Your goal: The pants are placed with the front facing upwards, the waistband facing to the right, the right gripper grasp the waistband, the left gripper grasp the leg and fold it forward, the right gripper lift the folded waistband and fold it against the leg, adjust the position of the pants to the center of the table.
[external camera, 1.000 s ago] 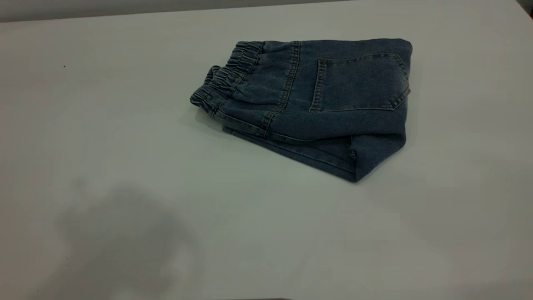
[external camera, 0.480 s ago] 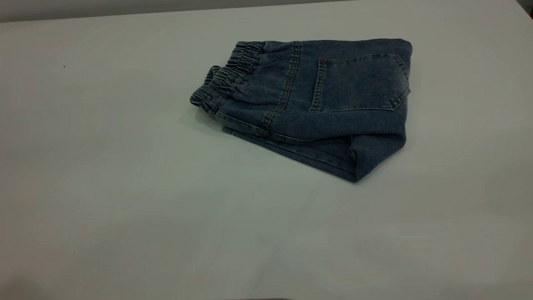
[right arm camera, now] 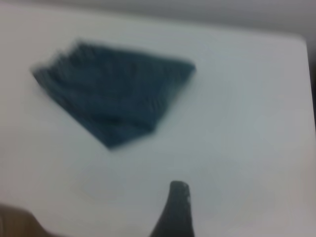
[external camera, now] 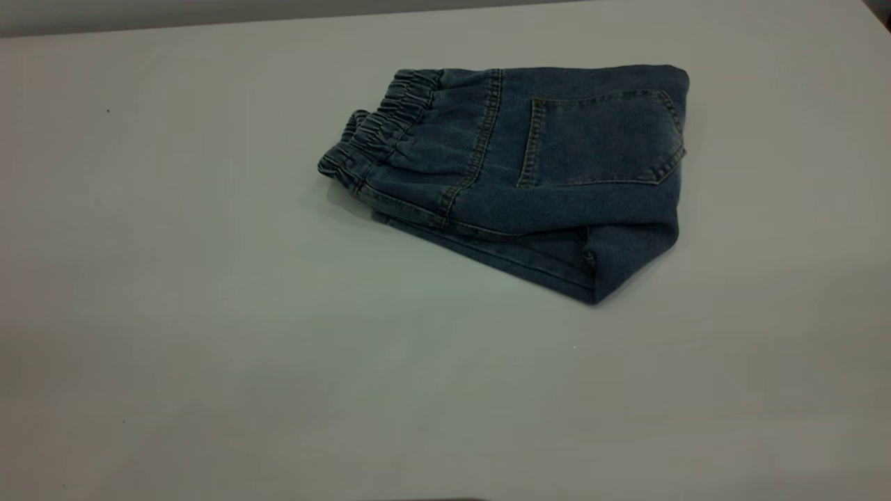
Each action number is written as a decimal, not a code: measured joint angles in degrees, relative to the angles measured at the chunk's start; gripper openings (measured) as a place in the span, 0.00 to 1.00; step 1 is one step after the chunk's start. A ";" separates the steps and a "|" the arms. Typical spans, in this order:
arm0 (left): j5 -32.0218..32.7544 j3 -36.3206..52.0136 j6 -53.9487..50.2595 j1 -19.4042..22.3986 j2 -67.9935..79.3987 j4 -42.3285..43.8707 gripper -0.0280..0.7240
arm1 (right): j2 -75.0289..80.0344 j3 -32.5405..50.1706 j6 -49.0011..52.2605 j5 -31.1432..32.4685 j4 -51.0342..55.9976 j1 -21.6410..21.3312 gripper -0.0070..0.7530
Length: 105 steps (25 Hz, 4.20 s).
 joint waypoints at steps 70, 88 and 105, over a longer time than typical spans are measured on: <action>-2.55 9.92 0.00 36.80 -18.13 -6.56 0.79 | 0.00 9.89 -0.47 -7.15 0.74 -1.94 0.79; -2.55 9.92 0.00 36.80 -18.13 -6.56 0.79 | 0.00 9.89 0.88 -7.15 -0.41 -1.94 0.79; -2.53 9.92 0.00 36.80 -18.13 -6.56 0.79 | 0.00 9.89 7.44 -7.94 -6.84 -1.94 0.79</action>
